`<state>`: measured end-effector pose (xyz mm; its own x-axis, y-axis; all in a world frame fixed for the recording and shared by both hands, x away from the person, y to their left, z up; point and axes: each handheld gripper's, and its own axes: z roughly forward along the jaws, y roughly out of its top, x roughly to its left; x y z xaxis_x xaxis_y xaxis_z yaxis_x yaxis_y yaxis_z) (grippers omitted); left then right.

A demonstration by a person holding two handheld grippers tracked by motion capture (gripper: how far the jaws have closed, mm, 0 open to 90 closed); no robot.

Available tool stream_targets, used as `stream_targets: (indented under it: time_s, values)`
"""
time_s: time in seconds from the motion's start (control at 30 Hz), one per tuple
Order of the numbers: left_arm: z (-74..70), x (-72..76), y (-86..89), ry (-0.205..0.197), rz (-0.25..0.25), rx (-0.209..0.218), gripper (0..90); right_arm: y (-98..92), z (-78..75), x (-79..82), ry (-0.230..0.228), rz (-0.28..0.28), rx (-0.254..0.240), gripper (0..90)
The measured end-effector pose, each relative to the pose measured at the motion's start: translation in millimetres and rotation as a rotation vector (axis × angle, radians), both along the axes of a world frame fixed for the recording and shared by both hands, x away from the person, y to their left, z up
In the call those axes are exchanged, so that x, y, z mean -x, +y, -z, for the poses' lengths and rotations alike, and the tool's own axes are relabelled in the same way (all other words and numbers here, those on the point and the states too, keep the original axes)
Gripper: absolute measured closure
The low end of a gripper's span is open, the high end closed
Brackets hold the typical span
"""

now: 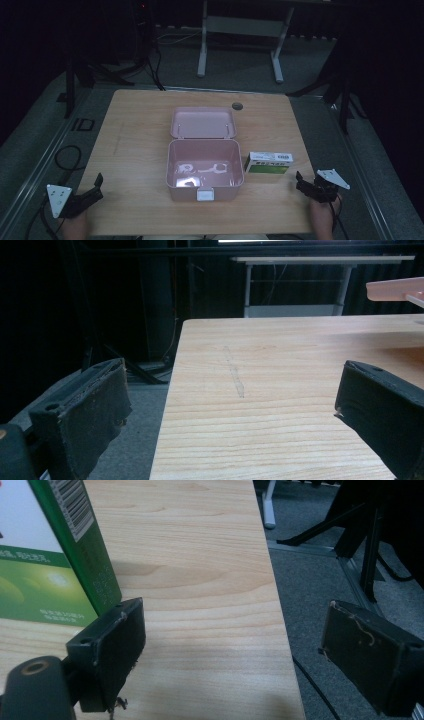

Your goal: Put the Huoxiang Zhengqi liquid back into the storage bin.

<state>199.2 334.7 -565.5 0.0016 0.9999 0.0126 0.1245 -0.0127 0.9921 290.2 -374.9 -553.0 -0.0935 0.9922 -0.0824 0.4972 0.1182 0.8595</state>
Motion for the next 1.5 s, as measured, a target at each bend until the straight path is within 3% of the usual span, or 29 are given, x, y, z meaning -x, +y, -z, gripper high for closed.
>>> stream_targets:
  time_s: [0.1, 0.23, 0.33, 0.5, 0.63, 0.67, 0.7, 0.73, 0.8, 0.83, 0.9, 0.97, 1.0, 1.23, 1.3, 1.5]
  values:
    - [0.2, 0.8, 1.2, -0.007, -0.007, 0.01, 1.0, -0.1, 0.1, -1.2, 0.022, -0.037, -0.008, 10.4]
    - [0.2, 0.9, 1.3, -0.007, -0.007, 0.009, 1.0, 0.8, 0.1, -0.3, 0.014, -0.036, 0.0, 12.9]
    - [0.2, 0.6, 1.1, -0.006, -0.004, 0.009, 1.0, -1.6, -0.2, 0.7, 0.006, -0.035, -0.022, 12.9]
    - [0.2, 0.6, 1.0, -0.005, -0.005, 0.008, 0.9, -4.4, -0.3, -1.8, 0.047, -0.051, -0.048, 12.0]
    - [0.1, 0.4, 0.9, -0.003, -0.006, 0.008, 1.0, -5.0, -2.5, -3.2, 0.102, -0.079, -0.071, 11.0]
    - [0.1, 0.2, 0.9, -0.001, -0.006, 0.008, 1.0, -4.7, -5.0, -4.4, 0.143, -0.094, -0.067, 10.9]
    - [0.1, 0.2, 0.9, -0.001, -0.006, 0.008, 1.0, -4.7, -5.0, -4.4, 0.143, -0.094, -0.067, 10.9]
    - [-0.1, 0.1, 1.0, 0.002, -0.007, 0.006, 1.0, -4.3, -8.6, -5.4, 0.186, -0.108, -0.059, 10.6]
    - [-0.1, 0.1, 1.0, 0.003, -0.007, 0.007, 1.0, -3.7, -11.1, -7.4, 0.235, -0.124, -0.054, 10.6]
    - [-0.1, 0.1, 1.0, 0.003, -0.007, 0.007, 1.0, -3.7, -11.1, -7.4, 0.235, -0.124, -0.054, 10.6]
    - [-0.1, 0.1, 1.2, 0.003, -0.006, 0.008, 1.0, -4.1, -12.7, -10.8, 0.311, -0.142, -0.063, 10.2]
    - [0.0, 0.0, 1.1, 0.002, -0.006, 0.009, 1.0, -4.4, -13.1, -11.7, 0.335, -0.147, -0.066, 10.2]
    - [0.0, 0.0, 1.2, 0.002, -0.006, 0.009, 1.0, -4.2, -13.9, -13.0, 0.377, -0.161, -0.053, 10.2]
    - [0.0, 0.0, 1.3, 0.002, -0.005, 0.01, 1.0, -3.4, -21.1, -13.0, 0.467, -0.178, -0.036, 10.2]
    - [0.0, 0.0, 1.6, 0.001, -0.005, 0.012, 1.0, -0.6, -23.8, -13.3, 0.529, -0.231, -0.016, 10.2]
    - [0.0, 0.1, 1.8, 0.001, -0.004, 0.013, 1.0, 4.0, -27.7, -12.1, 0.585, -0.284, 0.015, 10.3]
